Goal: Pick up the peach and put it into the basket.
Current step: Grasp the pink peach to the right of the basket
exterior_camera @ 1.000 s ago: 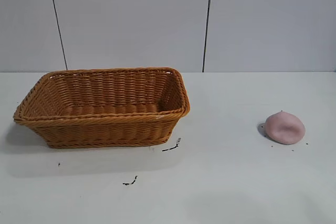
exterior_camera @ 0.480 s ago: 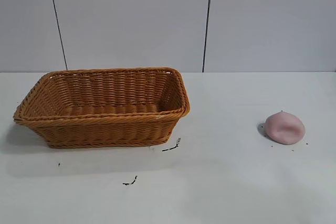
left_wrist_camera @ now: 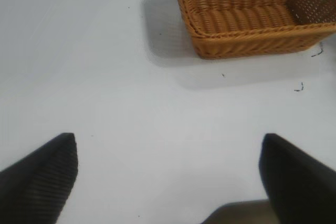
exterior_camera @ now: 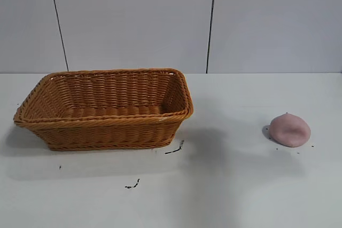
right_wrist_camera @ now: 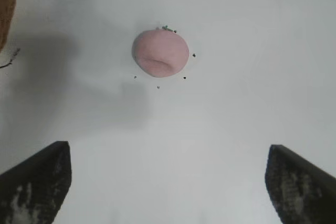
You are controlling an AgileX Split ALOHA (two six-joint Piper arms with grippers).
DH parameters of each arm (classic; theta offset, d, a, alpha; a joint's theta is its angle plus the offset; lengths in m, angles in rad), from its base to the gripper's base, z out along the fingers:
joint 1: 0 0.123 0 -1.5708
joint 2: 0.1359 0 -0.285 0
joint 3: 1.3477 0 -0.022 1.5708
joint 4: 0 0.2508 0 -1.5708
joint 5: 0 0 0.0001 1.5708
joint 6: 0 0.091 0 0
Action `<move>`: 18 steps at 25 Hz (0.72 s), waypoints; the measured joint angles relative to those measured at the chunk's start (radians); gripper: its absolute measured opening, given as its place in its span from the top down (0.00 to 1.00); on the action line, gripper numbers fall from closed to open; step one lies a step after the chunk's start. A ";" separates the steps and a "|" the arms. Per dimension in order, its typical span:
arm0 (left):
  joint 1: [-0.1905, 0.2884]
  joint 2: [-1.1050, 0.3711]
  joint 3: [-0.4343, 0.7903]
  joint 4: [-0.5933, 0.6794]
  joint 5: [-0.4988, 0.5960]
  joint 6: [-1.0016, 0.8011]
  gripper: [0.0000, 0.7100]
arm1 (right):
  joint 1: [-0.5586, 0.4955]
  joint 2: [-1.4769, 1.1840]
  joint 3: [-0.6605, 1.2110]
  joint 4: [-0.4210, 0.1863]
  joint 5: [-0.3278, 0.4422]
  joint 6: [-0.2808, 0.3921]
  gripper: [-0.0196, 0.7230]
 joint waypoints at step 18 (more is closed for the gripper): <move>0.000 0.000 0.000 0.000 0.000 0.000 0.03 | 0.032 0.488 -0.335 0.049 0.023 -0.038 0.05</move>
